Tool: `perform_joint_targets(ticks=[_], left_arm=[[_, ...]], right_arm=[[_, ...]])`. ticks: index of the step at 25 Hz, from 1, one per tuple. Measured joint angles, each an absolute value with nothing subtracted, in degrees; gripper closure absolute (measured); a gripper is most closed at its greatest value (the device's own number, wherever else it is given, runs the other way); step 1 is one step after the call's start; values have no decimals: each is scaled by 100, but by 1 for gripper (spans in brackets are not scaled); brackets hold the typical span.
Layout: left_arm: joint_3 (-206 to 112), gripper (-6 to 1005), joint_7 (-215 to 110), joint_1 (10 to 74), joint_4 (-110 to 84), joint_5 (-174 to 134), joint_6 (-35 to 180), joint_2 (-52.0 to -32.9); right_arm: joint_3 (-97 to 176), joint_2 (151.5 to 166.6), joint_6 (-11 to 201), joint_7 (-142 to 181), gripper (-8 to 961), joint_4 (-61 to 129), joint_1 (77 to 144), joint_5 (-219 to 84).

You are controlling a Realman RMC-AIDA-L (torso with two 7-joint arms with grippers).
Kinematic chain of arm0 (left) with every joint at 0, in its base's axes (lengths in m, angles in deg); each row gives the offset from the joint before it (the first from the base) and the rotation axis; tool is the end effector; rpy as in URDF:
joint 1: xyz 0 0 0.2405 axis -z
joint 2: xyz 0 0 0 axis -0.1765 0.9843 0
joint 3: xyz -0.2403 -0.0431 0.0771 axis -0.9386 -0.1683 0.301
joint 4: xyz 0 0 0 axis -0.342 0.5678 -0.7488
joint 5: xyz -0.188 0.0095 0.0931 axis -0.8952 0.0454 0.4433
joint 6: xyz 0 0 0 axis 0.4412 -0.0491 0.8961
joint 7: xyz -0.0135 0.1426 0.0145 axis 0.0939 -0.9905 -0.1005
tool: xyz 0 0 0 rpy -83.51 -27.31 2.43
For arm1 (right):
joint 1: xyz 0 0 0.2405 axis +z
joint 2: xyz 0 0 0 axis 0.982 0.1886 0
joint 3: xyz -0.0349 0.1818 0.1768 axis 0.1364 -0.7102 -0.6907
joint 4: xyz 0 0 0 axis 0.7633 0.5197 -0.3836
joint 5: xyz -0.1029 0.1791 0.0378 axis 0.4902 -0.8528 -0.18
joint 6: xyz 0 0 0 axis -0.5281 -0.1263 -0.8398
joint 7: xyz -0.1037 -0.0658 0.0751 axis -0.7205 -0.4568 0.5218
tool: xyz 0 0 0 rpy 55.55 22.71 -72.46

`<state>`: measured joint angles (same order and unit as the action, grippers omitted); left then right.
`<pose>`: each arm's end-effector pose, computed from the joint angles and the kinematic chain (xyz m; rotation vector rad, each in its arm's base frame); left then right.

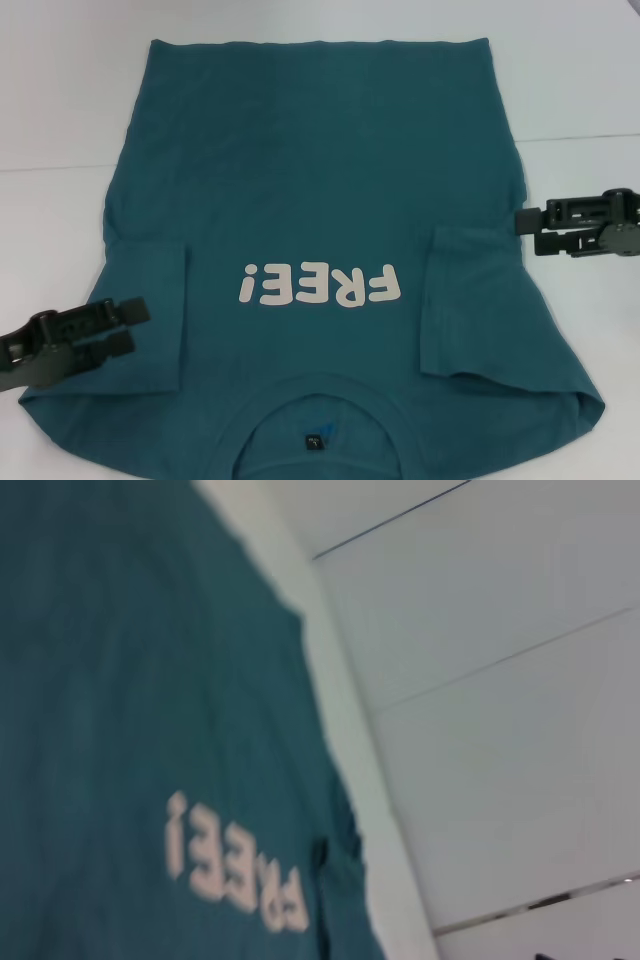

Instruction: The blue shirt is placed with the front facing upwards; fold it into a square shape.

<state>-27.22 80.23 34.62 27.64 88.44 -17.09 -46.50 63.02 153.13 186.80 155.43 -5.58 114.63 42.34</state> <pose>-0.3040 0.2967 0.0409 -2.1098 -1.9797 -0.9803 0.2677 0.3575 0.1090 -2.3497 1.7971 0.6498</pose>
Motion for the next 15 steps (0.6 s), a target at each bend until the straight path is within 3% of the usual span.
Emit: perform_joint_targets(ticks=[6,15], left_arm=[[-2842,249,8745,3365,2999,9096,-1809,-4512],[-3680,249,9187,3233,3004,10105,-1569,-4434]], right_arm=[[6355,15382,18616,15359,106,-365,11473,4232],[6358,15364,18581,15353,107,-361,11454,4241]])
